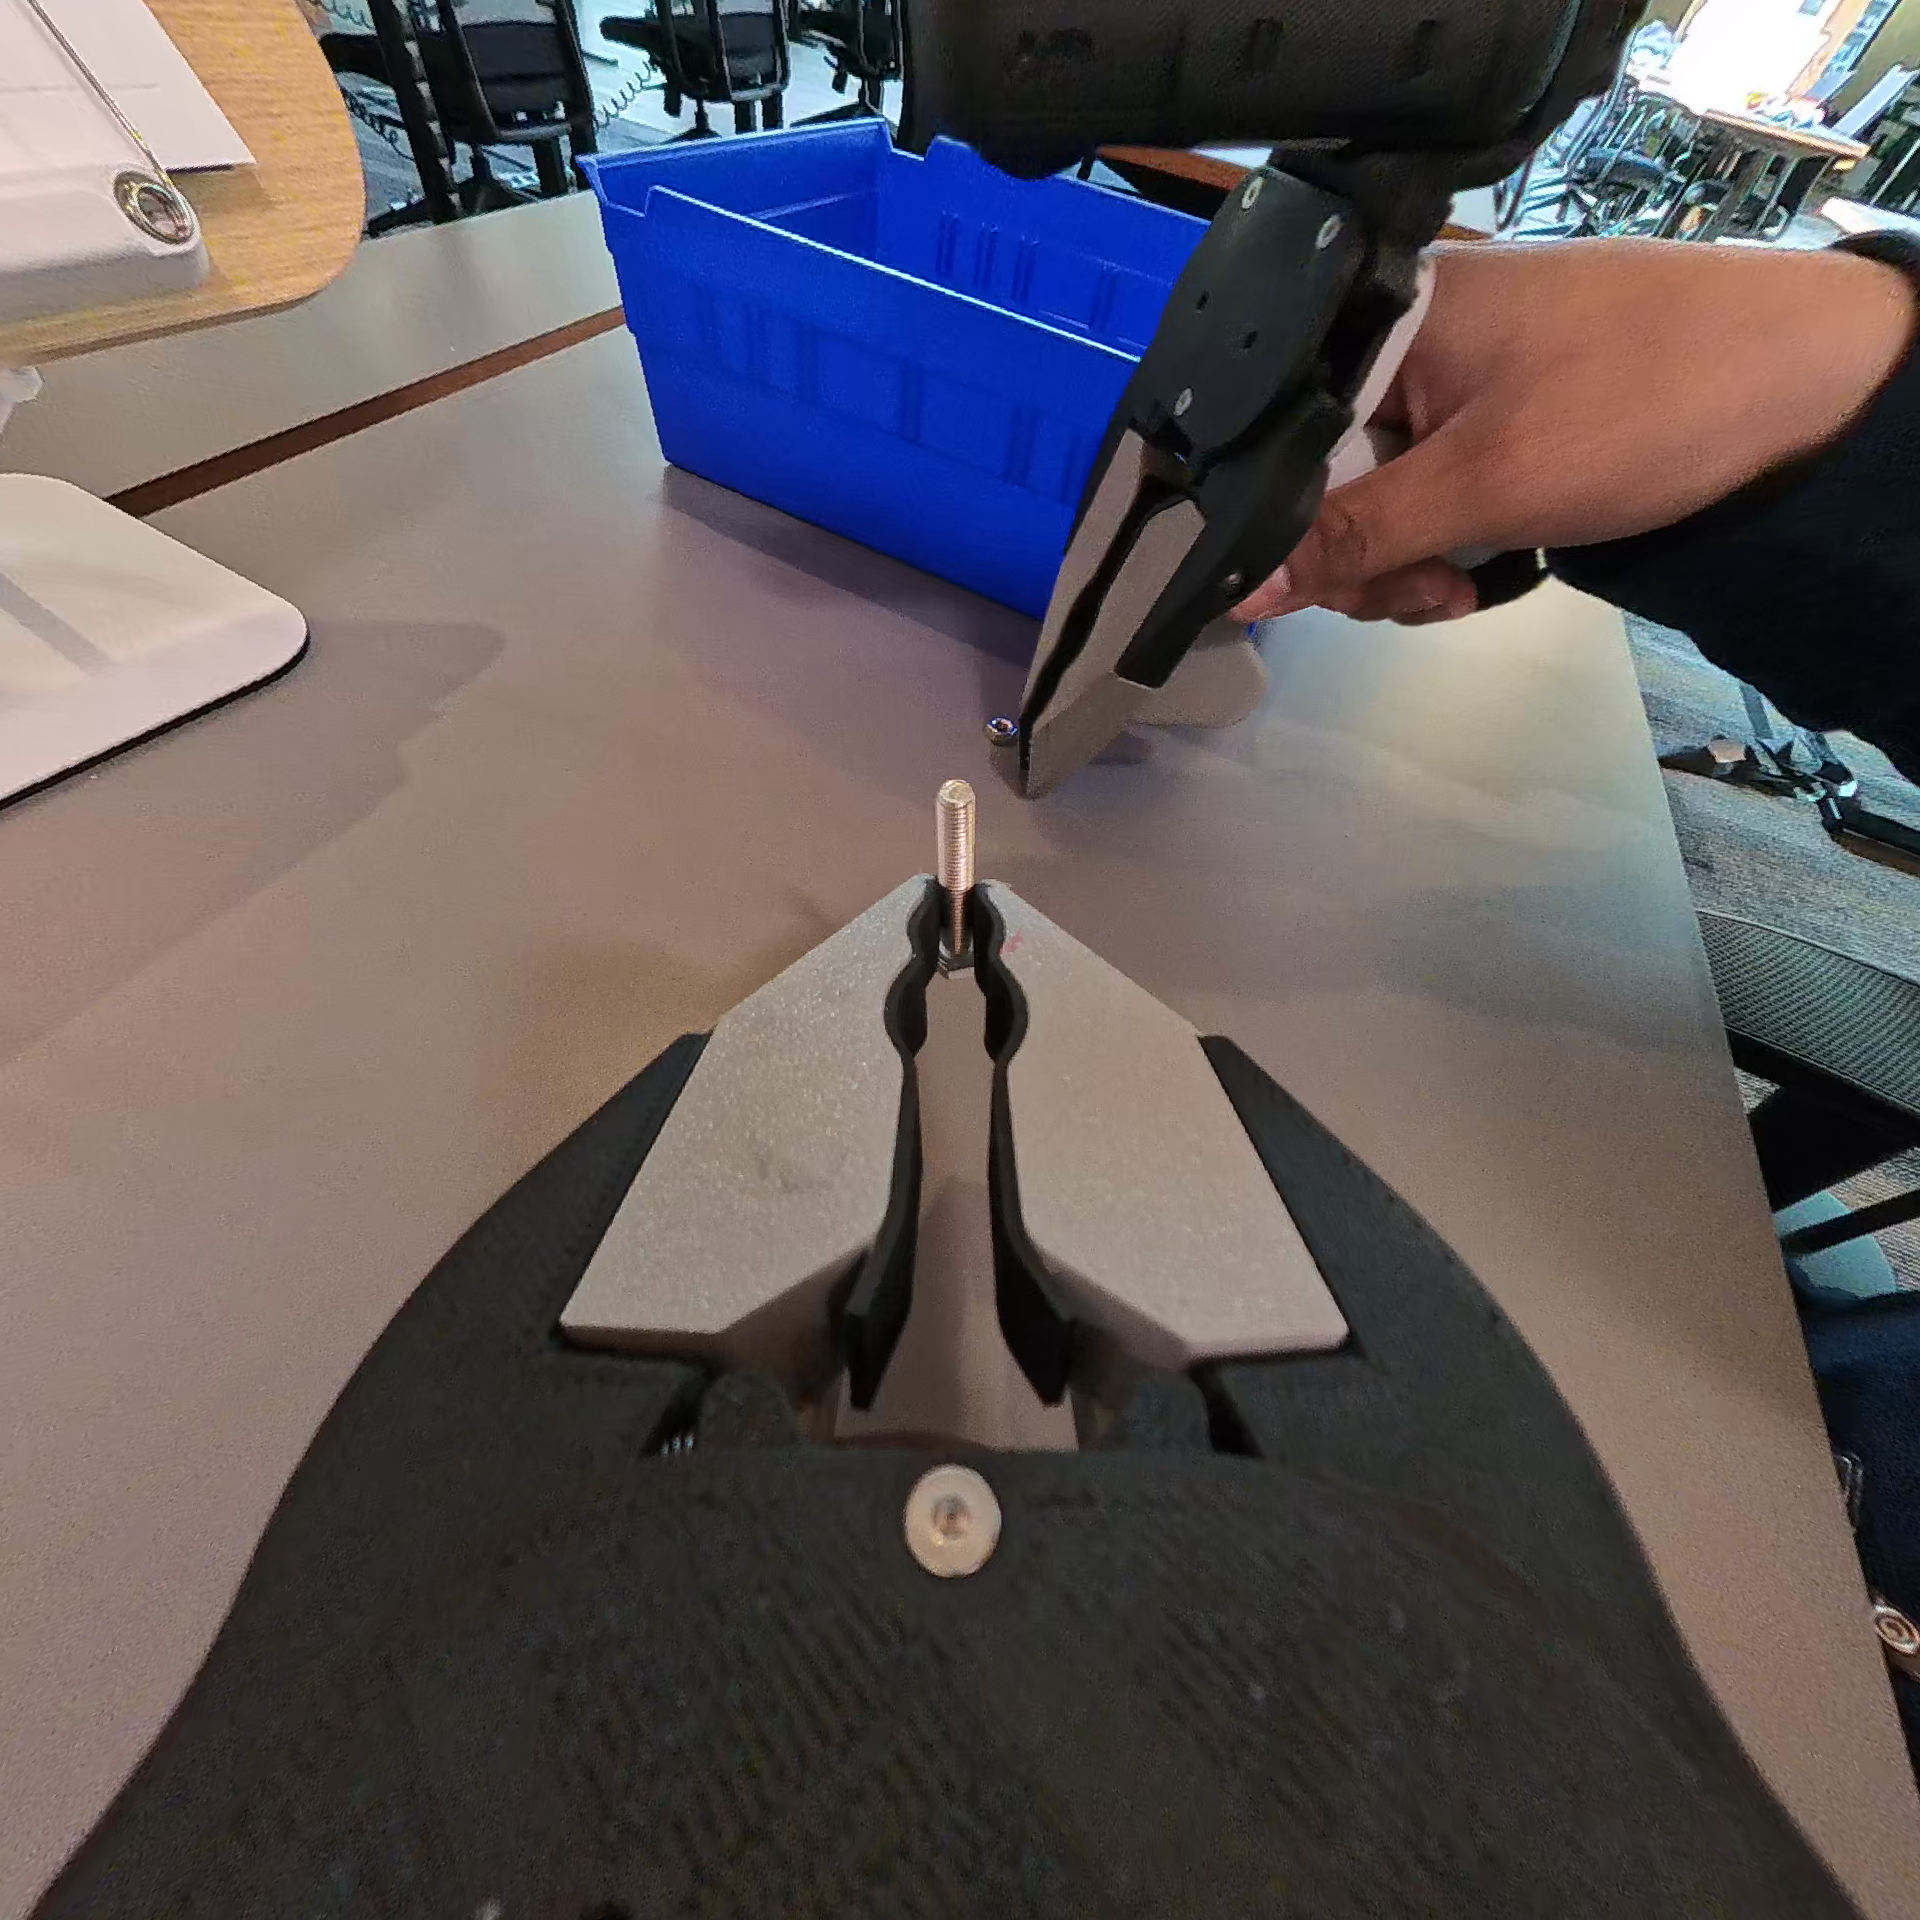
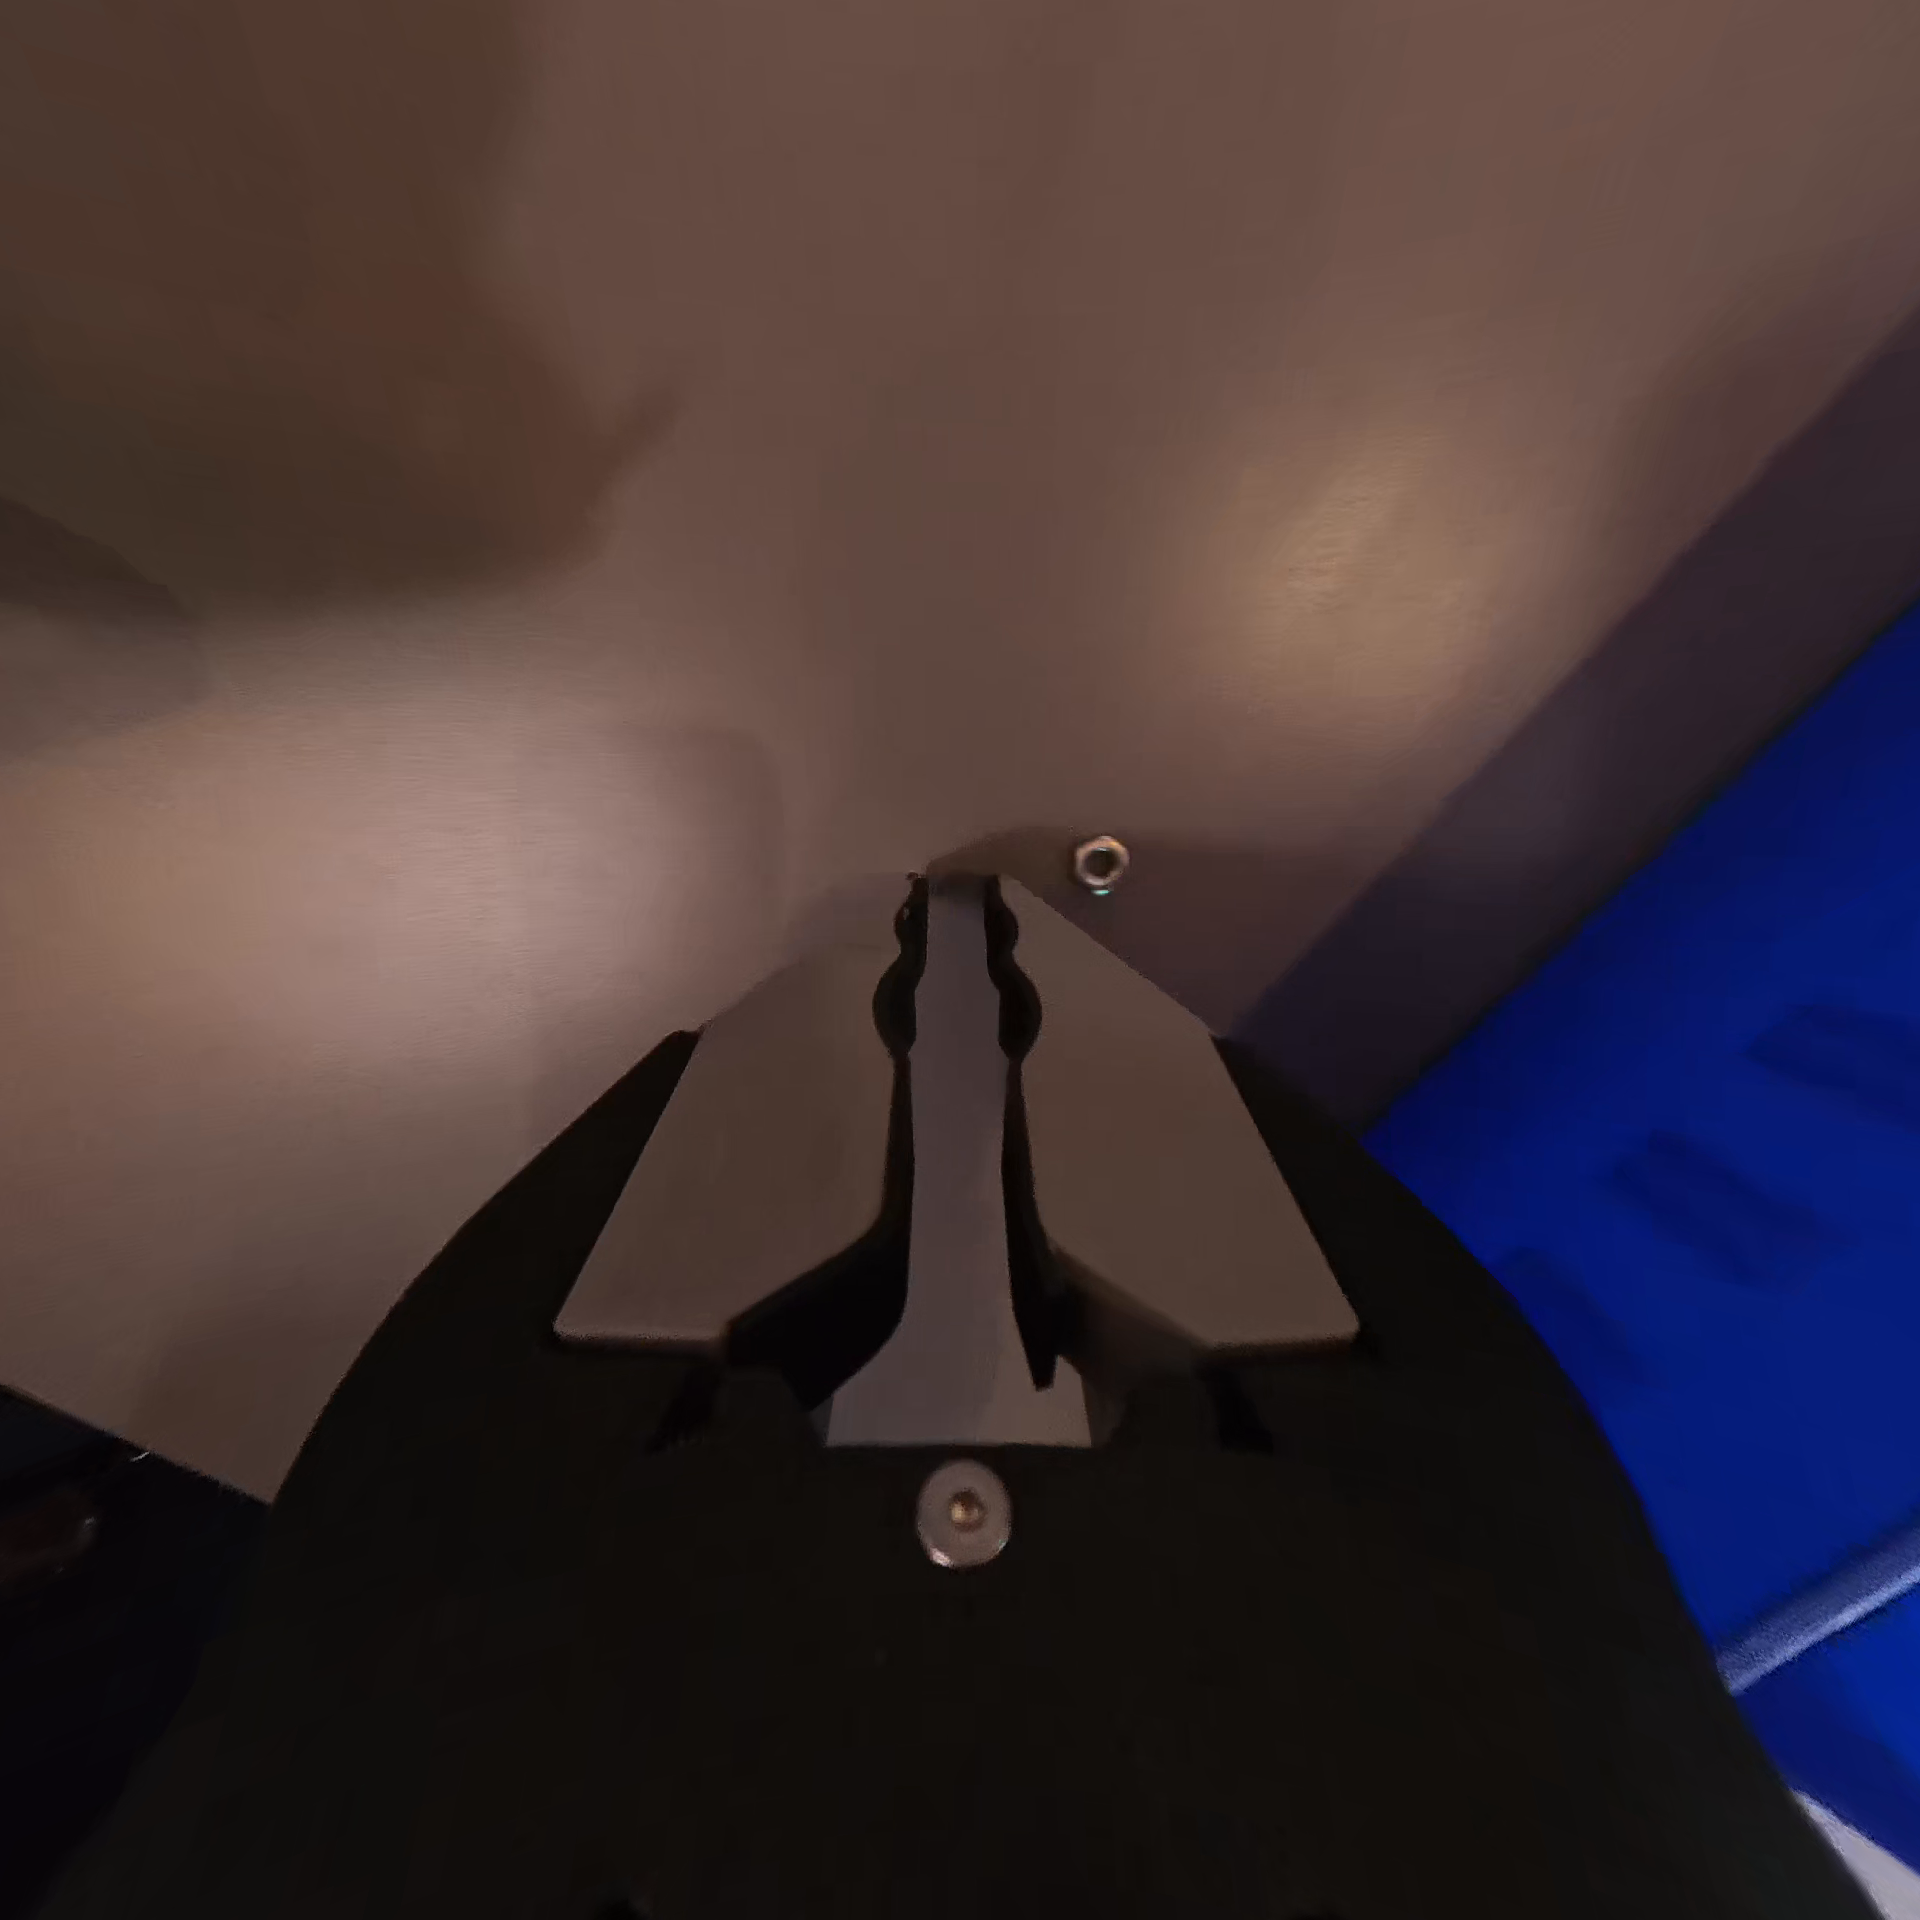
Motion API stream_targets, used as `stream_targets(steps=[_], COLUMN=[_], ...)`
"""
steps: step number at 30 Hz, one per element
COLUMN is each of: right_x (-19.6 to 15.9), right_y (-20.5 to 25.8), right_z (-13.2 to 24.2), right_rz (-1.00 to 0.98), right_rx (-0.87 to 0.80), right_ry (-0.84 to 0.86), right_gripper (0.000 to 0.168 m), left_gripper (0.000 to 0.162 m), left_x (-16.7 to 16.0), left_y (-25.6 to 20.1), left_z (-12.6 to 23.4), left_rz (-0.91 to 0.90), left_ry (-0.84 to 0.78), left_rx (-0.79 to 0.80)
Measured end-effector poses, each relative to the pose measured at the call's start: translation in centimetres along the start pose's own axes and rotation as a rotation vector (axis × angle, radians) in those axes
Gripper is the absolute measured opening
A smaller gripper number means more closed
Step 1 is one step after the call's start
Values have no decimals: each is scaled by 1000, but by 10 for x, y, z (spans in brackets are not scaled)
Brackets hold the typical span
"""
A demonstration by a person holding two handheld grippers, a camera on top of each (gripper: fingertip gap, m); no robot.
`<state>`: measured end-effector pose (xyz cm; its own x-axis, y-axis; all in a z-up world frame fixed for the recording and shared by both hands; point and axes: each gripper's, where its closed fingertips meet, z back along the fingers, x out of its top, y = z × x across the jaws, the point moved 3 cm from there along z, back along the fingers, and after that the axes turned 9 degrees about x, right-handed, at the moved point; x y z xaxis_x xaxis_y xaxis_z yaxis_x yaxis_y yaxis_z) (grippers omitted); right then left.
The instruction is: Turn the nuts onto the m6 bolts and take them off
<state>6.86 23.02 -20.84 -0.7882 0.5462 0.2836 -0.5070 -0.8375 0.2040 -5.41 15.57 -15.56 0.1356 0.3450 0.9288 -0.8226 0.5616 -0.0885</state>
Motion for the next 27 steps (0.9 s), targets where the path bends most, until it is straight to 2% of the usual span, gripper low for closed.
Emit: stream_targets(steps=[1, 4, 12, 20, 27], right_x=[1, 6, 6, 3, 0], right_y=[3, -8, -25, -13, 32], right_z=[1, 8, 5, 3, -4], right_rz=[2, 11, -12, -16, 51], right_rx=[14, -70, -147, -65, 92], right_ry=[-6, -32, -31, -41, -54], right_gripper=[8, 8, 13, 6, 9], left_gripper=[4, 4, 4, 4, 4], left_x=[0, -1, 0, 0, 0], left_y=[0, 0, 0, 0, -1], left_z=[0, 0, 0, 0, 0], left_rz=[1, 0, 1, -1, -2], left_ry=[2, 4, 0, 1, 3], left_rx=[0, -2, -2, -2, -9])
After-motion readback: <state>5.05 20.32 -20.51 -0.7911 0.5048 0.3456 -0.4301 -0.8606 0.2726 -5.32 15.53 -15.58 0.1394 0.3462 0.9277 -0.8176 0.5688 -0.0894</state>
